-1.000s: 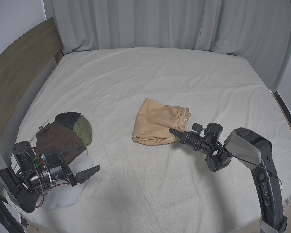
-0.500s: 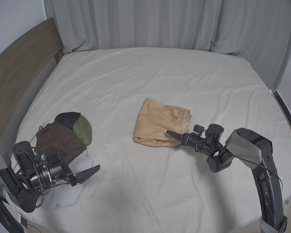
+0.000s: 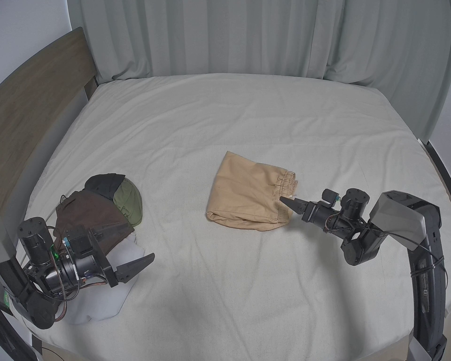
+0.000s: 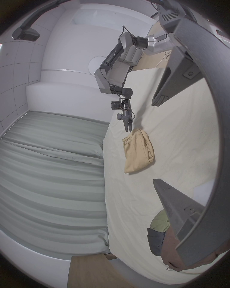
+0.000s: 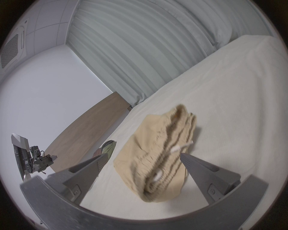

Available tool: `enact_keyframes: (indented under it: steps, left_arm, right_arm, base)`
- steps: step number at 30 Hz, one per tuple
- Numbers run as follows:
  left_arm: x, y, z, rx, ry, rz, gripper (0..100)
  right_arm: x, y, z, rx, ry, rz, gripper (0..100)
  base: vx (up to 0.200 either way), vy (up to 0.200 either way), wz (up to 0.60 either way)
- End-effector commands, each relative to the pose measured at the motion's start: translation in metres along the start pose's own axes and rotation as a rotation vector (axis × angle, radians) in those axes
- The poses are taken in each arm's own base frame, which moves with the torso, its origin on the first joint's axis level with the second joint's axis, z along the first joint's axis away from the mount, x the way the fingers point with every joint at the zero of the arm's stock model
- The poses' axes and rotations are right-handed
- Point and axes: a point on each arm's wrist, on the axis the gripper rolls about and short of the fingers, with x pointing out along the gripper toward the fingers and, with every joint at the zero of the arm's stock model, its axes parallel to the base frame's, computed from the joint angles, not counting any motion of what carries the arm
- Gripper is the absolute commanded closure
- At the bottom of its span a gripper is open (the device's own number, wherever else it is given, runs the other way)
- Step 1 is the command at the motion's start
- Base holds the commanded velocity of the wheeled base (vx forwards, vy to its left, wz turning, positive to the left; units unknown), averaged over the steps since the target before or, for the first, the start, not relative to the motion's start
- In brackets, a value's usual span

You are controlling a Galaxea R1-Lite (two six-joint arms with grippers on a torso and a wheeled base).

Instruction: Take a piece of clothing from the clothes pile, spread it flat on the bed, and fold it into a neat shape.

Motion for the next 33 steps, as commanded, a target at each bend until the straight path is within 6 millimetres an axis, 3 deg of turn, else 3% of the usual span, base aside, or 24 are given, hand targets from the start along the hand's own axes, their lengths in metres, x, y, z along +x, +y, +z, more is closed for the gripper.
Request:
enact_keyframes:
  steps: [1,6,14,21,33]
  left_arm:
    - [-0.001,0.000,0.002,0.006,-0.007,0.002,0]
    - [-0.001,0.000,0.003,0.008,-0.010,0.003,0]
    - [-0.001,0.000,0.005,0.009,-0.017,0.004,0]
    - [-0.001,0.000,0.005,0.009,-0.017,0.004,0]
    - [-0.001,0.000,0.002,0.002,-0.008,0.004,0]
  right_arm:
    - [-0.006,0.013,0.024,-0.031,-0.043,0.016,0]
    - [0.005,0.038,0.026,-0.046,-0.042,0.075,0]
    - [0.018,0.053,0.008,-0.037,-0.005,0.114,0]
    - [0.026,0.044,-0.015,-0.018,0.031,0.106,0]
    - [0.033,0.028,-0.035,-0.009,0.044,0.090,0]
  base:
    - [0.000,0.000,0.00]
    - [0.000,0.000,0.00]
    - [0.000,0.000,0.00]
    - [0.000,0.000,0.00]
    - [0.000,0.000,0.00]
